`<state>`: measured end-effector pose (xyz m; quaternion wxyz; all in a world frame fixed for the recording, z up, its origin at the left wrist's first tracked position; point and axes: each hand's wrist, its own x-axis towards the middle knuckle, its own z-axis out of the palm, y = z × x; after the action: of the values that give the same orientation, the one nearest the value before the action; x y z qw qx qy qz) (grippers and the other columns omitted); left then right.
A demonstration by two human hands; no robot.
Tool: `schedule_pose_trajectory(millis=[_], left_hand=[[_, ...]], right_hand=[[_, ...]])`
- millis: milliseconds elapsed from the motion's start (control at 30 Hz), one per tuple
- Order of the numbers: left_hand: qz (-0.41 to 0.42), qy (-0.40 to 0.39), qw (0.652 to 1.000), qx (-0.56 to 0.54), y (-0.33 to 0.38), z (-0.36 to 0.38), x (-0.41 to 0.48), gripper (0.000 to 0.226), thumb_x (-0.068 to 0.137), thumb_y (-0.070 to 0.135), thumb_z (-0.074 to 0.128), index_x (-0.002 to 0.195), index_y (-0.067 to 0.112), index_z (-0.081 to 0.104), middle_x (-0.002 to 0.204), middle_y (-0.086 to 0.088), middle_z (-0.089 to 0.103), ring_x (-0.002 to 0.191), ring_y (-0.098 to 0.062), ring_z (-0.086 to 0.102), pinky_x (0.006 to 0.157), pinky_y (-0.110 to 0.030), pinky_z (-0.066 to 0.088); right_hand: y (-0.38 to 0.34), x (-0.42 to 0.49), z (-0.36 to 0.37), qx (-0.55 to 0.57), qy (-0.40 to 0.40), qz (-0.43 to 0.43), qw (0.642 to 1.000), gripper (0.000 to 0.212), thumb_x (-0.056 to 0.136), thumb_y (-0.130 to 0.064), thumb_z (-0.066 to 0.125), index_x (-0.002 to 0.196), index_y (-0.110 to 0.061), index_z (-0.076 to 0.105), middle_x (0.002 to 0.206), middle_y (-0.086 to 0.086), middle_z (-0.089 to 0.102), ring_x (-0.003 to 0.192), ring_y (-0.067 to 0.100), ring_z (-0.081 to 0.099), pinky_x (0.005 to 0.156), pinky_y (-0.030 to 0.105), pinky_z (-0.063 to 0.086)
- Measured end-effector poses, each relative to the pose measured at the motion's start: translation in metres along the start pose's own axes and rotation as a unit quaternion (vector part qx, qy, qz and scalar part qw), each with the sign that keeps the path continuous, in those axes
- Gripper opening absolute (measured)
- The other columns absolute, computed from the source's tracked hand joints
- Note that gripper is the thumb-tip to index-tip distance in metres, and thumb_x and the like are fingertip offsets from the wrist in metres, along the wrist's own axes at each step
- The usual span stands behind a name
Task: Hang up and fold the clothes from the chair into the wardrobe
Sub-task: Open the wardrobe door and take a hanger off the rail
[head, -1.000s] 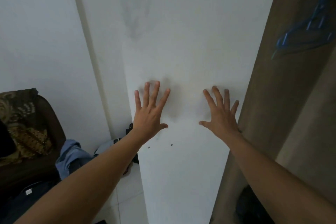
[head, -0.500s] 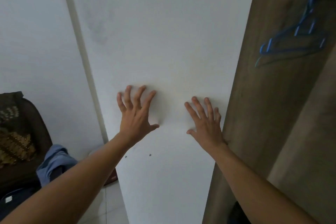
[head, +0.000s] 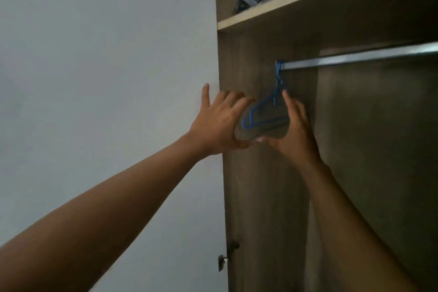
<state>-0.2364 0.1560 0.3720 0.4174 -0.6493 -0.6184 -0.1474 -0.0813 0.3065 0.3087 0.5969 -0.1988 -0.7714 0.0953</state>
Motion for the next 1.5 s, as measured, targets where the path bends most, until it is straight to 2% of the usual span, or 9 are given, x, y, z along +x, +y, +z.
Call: schedule_pose_trajectory(millis=[133,400,633,867,1033,1233,1333,1433,1500], left_hand=[[0.042,-0.003,0.999,-0.004,0.014,0.019,0.051,0.097,0.069,0.08,0.057,0.147,0.025,0.038,0.146,-0.002,0.047,0.139,-0.025,0.035,0.111,-0.074,-0.006],[0.025,-0.079,0.996,0.021,0.015,0.058,0.12,0.11,0.071,0.079,0.06,0.156,0.026,0.018,0.156,-0.003,0.037,0.147,-0.027,0.021,0.105,-0.074,-0.022],[0.022,-0.109,0.989,0.093,0.011,0.085,0.131,0.116,0.071,0.085,0.052,0.158,0.026,0.003,0.161,-0.01,0.023,0.151,-0.027,0.009,0.099,-0.071,-0.03],[0.023,-0.102,0.988,0.117,0.006,0.093,0.134,0.12,0.068,0.085,0.057,0.158,0.023,0.006,0.159,-0.01,0.028,0.151,-0.025,0.01,0.096,-0.069,-0.034],[0.033,-0.091,0.985,0.141,0.007,0.094,0.136,0.11,0.074,0.074,0.063,0.158,0.022,0.014,0.157,-0.002,0.034,0.15,-0.023,0.013,0.1,-0.072,-0.028],[0.058,-0.078,0.983,0.155,0.002,0.09,0.143,0.086,0.083,0.057,0.065,0.153,0.022,0.03,0.15,-0.003,0.043,0.144,-0.023,0.025,0.101,-0.074,-0.023],[0.071,-0.076,0.981,0.161,-0.001,0.092,0.142,0.079,0.085,0.057,0.062,0.152,0.023,0.035,0.149,-0.001,0.043,0.143,-0.022,0.026,0.101,-0.072,-0.025],[0.072,-0.082,0.983,0.151,-0.004,0.091,0.141,0.085,0.079,0.061,0.066,0.15,0.023,0.039,0.147,-0.001,0.045,0.141,-0.022,0.028,0.104,-0.073,-0.022],[0.07,-0.082,0.984,0.145,-0.004,0.091,0.142,0.089,0.075,0.062,0.069,0.15,0.024,0.039,0.147,-0.001,0.044,0.142,-0.022,0.027,0.106,-0.073,-0.02]], right_hand=[[0.045,0.038,-0.016,-0.014,-0.039,0.036,0.999,0.138,0.043,-0.029,0.101,0.156,-0.019,0.023,0.155,0.008,0.032,0.14,0.017,0.036,0.109,0.027,0.034],[0.125,0.113,0.0,-0.027,-0.107,0.009,0.994,0.151,0.035,-0.041,0.099,0.158,-0.013,0.015,0.157,0.013,0.027,0.145,0.028,0.03,0.116,0.047,0.033],[0.165,0.131,0.024,0.03,-0.199,0.015,0.98,0.151,0.027,-0.072,0.09,0.144,-0.066,-0.006,0.164,0.001,0.019,0.149,0.02,0.027,0.113,0.052,0.038],[0.15,0.128,0.02,-0.015,-0.155,0.0,0.988,0.149,0.035,-0.048,0.097,0.158,-0.03,0.014,0.158,0.001,0.025,0.144,0.021,0.033,0.112,0.047,0.04],[0.154,0.127,0.015,-0.022,-0.137,-0.013,0.99,0.134,0.046,-0.034,0.098,0.156,-0.024,0.023,0.154,-0.004,0.027,0.139,0.013,0.035,0.111,0.032,0.04],[0.148,0.136,0.006,-0.004,-0.086,-0.049,0.995,0.107,0.053,-0.026,0.097,0.147,-0.014,0.045,0.137,-0.006,0.042,0.129,0.014,0.049,0.108,0.039,0.046],[0.147,0.133,0.01,-0.007,-0.109,-0.034,0.993,0.12,0.043,-0.033,0.1,0.148,-0.017,0.042,0.14,-0.006,0.04,0.132,0.014,0.046,0.11,0.039,0.044],[0.147,0.126,0.012,-0.049,-0.136,-0.005,0.989,0.142,0.031,-0.062,0.088,0.154,-0.028,0.026,0.153,-0.002,0.035,0.141,0.019,0.037,0.112,0.045,0.041],[0.143,0.122,0.012,-0.093,-0.139,0.006,0.986,0.148,0.031,-0.061,0.089,0.156,-0.032,0.016,0.156,0.0,0.031,0.142,0.024,0.035,0.11,0.049,0.041]])
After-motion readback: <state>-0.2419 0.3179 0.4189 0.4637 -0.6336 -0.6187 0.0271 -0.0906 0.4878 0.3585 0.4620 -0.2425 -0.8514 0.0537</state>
